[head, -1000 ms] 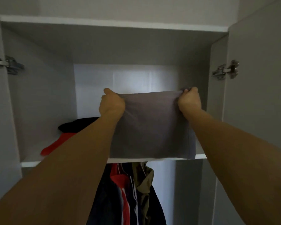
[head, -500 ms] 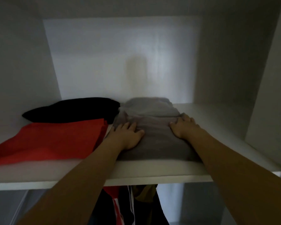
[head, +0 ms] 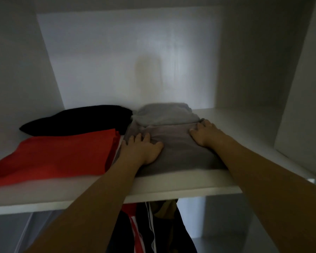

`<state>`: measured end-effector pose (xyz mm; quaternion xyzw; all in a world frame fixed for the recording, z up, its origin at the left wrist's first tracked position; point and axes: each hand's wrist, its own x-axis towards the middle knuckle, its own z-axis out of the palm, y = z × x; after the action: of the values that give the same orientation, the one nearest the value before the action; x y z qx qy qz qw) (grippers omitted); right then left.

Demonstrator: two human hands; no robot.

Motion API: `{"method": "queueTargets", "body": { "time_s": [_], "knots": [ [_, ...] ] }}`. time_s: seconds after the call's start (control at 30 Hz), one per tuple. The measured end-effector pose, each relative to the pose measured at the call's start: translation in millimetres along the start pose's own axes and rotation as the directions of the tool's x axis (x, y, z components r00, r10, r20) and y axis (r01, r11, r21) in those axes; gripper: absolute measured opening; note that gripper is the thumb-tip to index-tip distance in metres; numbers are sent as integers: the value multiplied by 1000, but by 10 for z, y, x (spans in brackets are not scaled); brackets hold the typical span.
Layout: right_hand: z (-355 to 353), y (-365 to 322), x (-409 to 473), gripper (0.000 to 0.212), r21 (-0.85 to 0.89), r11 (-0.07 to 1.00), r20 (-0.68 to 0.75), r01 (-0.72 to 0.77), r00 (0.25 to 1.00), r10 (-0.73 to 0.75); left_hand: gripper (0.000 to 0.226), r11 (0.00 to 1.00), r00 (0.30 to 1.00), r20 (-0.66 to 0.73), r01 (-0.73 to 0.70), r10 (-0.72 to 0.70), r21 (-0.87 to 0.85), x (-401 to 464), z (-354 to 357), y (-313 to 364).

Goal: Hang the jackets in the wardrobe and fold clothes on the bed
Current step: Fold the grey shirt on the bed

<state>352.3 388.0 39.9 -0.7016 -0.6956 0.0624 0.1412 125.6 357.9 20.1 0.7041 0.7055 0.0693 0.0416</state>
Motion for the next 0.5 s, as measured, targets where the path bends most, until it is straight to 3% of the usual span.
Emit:
{"method": "queueTargets", "body": {
  "time_s": [0.1, 0.17, 0.27, 0.5],
  "knots": [
    [-138, -69, -360, 55, 61, 997, -109, 36, 994, -30, 74, 1000, 1000, -27, -4, 4, -26, -162, -94, 48],
    [-245, -73, -688, 49, 85, 995, -192, 50, 981, -33, 65, 998, 979, -195, -57, 53, -15, -355, -152, 108],
    [-402, -64, -1239, 50, 106, 994, -284, -3, 958, 33, 48, 965, 871, -422, -258, 252, 43, -731, -235, 249],
    [-536, 108, -2896, 56, 36, 980, -414, -197, 889, 194, 52, 756, 594, -540, -642, 597, 130, -1659, -232, 740]
  ]
}}
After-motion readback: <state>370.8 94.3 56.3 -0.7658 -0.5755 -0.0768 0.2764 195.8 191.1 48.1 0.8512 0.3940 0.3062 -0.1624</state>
